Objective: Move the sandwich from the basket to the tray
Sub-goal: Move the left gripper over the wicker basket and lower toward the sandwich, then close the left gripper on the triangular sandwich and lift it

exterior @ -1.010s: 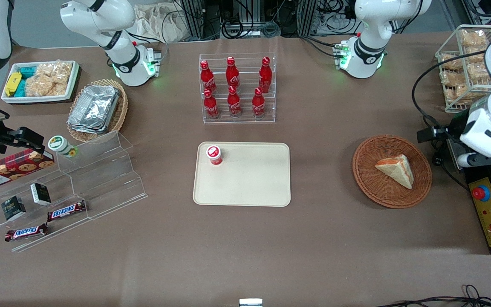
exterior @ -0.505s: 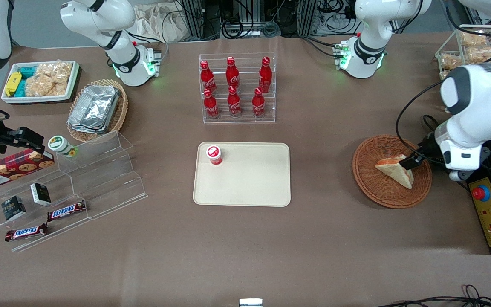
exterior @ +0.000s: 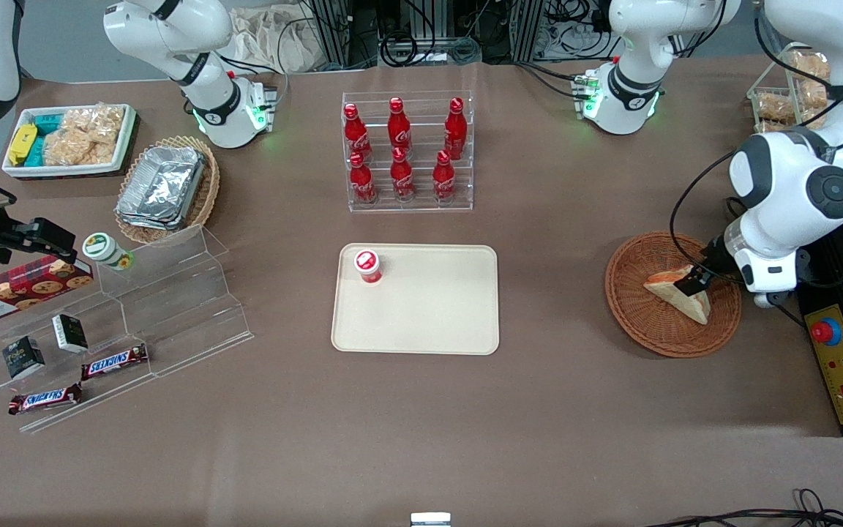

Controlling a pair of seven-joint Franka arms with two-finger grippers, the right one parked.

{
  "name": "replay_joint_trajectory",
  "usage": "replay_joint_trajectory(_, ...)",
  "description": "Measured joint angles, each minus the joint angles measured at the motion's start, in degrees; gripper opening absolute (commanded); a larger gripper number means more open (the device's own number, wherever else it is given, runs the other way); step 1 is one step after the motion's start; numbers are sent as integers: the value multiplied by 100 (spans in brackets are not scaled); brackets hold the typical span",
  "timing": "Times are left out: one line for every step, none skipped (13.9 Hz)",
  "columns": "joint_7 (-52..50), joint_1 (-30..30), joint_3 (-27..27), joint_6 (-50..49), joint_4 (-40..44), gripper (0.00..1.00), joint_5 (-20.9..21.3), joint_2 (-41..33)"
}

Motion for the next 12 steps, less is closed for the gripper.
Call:
replay_joint_trajectory(-1,2,64,123,-32,100,0,99)
replay_joint_trajectory(-1,9,115,227,-49,100,0,197)
replay_joint_trajectory(-1,13,143,333,-53,100,1,292)
replay_joint_trajectory(-1,13,153,426,-55,100,1,374)
replay_joint_trajectory(-2,13,155,484,-56,100,1,451)
replay_joint_trajectory(-18,13,155,566,-57,100,1,521)
replay_joint_trajectory(-51,13,155,649,-58,100,1,592)
replay_joint_trajectory(-85,13,155,715,-59,96,1,663)
replay_joint_trajectory(-115,13,155,809,-59,60,1,733)
replay_joint_trajectory(-175,10,155,906,-58,7,0,792)
replay_joint_trajectory(-290,6,152,964,-57,0,0,822)
replay_joint_trajectory(-390,3,145,992,-47,0,0,826)
